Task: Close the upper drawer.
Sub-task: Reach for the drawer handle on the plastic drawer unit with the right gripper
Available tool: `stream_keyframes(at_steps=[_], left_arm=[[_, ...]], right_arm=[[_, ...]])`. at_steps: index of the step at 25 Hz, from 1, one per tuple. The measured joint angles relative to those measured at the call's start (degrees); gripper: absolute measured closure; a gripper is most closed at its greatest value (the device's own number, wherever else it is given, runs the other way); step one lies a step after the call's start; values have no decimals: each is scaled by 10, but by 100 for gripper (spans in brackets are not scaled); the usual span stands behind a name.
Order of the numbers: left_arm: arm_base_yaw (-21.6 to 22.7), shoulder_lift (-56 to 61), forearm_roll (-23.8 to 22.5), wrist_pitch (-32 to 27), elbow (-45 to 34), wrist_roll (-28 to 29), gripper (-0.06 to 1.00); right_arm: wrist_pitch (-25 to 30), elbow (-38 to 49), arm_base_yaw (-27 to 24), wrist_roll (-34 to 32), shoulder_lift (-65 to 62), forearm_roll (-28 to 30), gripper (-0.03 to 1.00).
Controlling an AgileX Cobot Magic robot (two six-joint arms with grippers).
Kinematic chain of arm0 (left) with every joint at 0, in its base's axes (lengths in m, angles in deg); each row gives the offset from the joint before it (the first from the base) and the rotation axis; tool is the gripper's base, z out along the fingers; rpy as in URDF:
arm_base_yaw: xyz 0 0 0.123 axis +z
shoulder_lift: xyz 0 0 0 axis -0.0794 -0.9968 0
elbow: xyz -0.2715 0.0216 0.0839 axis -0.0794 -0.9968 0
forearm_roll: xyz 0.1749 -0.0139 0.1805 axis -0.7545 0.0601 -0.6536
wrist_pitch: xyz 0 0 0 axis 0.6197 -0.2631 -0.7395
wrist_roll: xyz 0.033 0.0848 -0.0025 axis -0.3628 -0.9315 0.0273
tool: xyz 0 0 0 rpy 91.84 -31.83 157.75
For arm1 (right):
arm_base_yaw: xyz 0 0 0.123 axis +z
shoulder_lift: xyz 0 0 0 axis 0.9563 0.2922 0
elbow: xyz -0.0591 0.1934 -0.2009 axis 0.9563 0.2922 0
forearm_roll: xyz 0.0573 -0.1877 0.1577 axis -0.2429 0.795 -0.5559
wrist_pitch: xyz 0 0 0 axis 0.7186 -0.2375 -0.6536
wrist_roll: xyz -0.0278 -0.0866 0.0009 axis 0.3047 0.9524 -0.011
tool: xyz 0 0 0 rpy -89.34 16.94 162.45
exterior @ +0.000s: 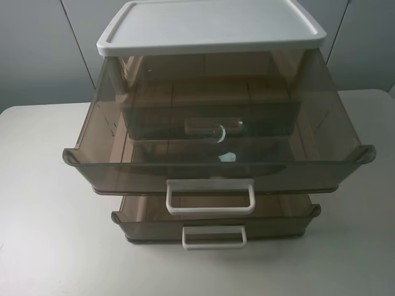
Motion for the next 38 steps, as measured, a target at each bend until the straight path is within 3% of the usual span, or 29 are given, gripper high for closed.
stream_keyframes(at_steps=[4,9,19,32,38], left_arm=[[0,0,0,0,0,0,20],[0,0,0,0,0,0,20],[0,0,0,0,0,0,20],[0,0,0,0,0,1,20],[0,0,0,0,0,1,20]], right_arm=[[-1,-3,47,49,67,-15,27],[-2,-3,148,68,128,-16,27],[-3,-3,354,170,153,-18,27],[-8,-3,538,219,266,-26,27],[-63,31,593,233,300,-26,27]])
